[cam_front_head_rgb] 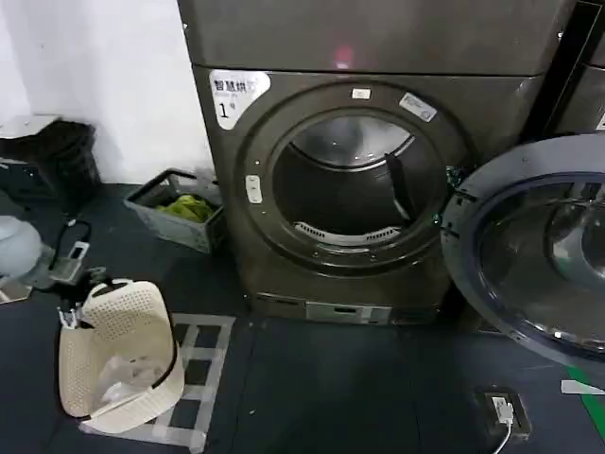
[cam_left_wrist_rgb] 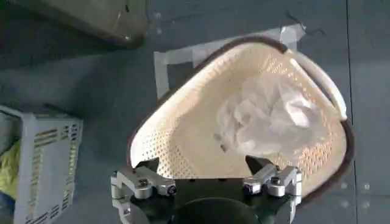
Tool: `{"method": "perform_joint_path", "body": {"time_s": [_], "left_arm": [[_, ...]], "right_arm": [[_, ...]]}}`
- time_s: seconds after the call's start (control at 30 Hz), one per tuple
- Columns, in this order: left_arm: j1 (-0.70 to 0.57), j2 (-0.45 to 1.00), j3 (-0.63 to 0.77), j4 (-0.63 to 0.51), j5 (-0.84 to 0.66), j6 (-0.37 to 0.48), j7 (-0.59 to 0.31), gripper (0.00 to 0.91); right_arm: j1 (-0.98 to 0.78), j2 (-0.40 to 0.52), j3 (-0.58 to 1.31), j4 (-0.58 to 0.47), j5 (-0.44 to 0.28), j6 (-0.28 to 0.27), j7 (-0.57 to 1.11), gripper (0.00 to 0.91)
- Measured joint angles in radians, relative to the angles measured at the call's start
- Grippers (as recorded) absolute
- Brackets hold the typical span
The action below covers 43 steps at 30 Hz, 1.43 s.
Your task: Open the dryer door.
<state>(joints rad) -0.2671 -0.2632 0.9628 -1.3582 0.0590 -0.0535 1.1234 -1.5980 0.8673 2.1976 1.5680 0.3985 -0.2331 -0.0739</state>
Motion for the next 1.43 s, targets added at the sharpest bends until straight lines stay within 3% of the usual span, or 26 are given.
{"method": "perform_joint_path", "body": {"time_s": [1.43], "left_arm": [[0.011,0.021,-0.006,0.006,0.029,-0.095,-0.005,0.907]], "right_arm": [[-0.017,0.01,0.016,0.027,0.011,-0.012,-0.011,0.907]]}}
